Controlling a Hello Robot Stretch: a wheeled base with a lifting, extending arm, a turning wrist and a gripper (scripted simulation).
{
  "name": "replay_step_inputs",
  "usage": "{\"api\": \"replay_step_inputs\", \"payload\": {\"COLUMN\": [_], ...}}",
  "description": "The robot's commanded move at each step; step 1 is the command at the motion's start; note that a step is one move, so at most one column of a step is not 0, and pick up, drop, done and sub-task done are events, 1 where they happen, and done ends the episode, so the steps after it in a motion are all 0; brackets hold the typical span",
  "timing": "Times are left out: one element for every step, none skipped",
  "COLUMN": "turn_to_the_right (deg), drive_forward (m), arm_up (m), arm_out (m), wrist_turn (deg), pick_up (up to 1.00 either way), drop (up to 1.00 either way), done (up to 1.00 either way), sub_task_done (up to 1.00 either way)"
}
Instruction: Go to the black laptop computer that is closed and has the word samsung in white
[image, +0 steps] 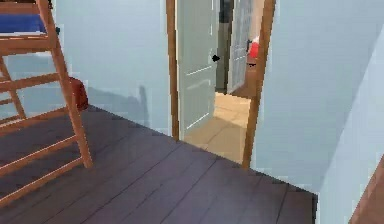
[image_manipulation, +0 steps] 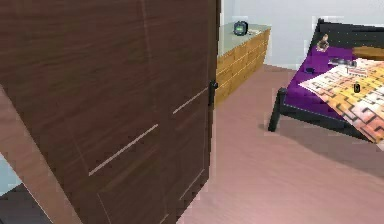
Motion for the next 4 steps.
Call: {"api": "replay_step_inputs", "payload": {"turn_to_the_right": [0.0,3.0,-45.0,-45.0], "drive_forward": [0.35,0.00,0.00,0.00], "arm_up": [0.00,0.00,0.00,0.00], "arm_out": [0.00,0.00,0.00,0.00], "wrist_turn": [0.0,0.0,0.0,0.0], "pick_up": [0.00,0.00,0.00,0.00], "drop": [0.00,0.00,0.00,0.00], "done": [0.00,0.00,0.00,0.00], "sub_task_done": [0.00,0.00,0.00,0.00]}}
